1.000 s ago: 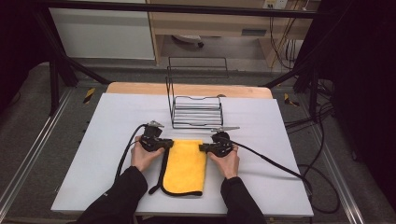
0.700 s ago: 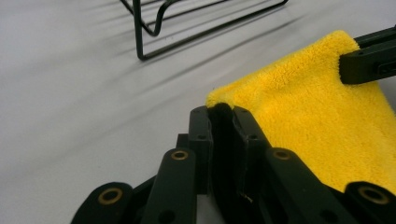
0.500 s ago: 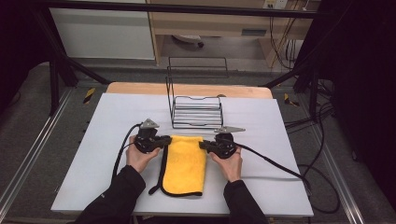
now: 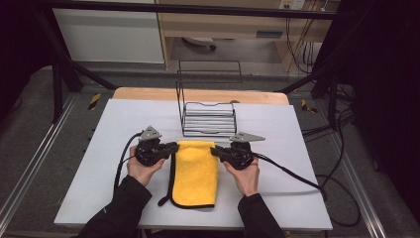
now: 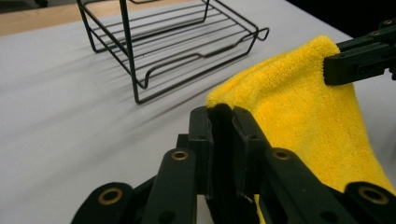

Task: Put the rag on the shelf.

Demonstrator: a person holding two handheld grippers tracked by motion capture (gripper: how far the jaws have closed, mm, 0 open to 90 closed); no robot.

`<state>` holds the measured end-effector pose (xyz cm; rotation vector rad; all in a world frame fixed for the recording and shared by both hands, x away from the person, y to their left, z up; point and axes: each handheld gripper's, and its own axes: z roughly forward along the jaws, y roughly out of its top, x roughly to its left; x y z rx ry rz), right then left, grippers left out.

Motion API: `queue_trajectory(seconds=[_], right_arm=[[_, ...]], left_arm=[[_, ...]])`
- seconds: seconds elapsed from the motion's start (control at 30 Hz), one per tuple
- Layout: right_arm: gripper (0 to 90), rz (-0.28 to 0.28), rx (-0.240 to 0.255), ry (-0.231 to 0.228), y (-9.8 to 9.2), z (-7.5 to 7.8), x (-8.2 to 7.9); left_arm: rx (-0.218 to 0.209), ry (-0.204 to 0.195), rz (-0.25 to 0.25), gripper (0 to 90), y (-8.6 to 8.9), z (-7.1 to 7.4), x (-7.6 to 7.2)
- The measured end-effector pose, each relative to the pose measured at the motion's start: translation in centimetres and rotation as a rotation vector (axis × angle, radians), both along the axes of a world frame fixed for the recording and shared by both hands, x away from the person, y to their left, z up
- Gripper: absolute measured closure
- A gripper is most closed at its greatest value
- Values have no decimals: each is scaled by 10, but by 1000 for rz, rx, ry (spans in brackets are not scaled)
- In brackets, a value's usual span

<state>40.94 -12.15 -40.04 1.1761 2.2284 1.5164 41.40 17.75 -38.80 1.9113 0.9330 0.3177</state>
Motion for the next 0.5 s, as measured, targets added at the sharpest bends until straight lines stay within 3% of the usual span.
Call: queue_trajectory(seconds=[0.5], right_arm=[[826,3,5,-151,2,36,-14]], left_arm=[[-53,-132,13,797,3,34,-22]])
